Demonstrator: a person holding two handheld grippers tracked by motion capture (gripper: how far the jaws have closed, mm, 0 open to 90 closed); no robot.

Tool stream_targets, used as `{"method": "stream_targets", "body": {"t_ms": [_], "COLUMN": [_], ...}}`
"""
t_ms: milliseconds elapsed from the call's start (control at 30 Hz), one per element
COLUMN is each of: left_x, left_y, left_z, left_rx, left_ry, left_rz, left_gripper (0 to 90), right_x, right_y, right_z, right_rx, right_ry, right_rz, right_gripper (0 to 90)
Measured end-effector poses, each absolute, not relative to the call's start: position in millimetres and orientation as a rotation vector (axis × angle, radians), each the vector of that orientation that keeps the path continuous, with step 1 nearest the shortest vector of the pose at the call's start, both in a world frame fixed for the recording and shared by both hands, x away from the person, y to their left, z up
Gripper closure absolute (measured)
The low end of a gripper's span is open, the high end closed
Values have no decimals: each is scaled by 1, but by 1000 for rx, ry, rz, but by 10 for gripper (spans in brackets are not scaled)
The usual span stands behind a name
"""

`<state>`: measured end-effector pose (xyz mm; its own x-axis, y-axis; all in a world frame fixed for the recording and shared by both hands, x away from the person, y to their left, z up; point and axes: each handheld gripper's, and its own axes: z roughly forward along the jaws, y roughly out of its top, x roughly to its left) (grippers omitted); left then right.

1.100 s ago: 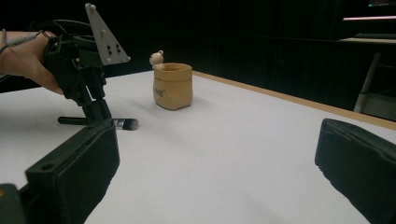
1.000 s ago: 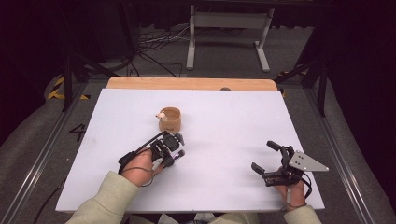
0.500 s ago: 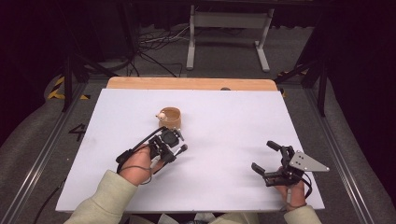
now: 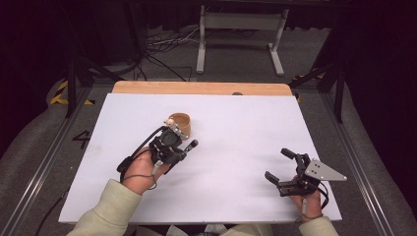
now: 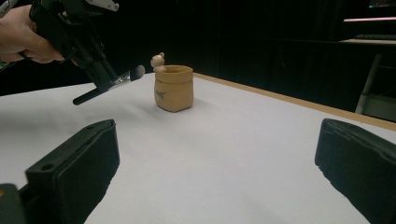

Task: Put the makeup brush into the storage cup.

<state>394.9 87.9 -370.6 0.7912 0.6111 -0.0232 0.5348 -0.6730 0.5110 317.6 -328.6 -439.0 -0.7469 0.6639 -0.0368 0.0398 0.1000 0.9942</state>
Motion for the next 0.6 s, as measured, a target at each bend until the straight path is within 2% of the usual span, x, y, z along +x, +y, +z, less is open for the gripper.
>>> {"method": "stream_targets", "body": {"t_ms": [300, 600], "left_x": [390, 386], "left_y": [106, 116], "left_z": [-364, -358], "left_rx": [2264, 2123], "left_ry": [810, 793], "left_rz": [290, 352], "left_gripper": [779, 779], "right_x": [318, 317], "right_y": [-329, -328], "right_z": [-439, -439], "right_rx": [689, 689], "right_ry": [1897, 1902], "right_rz": [1691, 1689], "right_gripper": [0, 0]}}
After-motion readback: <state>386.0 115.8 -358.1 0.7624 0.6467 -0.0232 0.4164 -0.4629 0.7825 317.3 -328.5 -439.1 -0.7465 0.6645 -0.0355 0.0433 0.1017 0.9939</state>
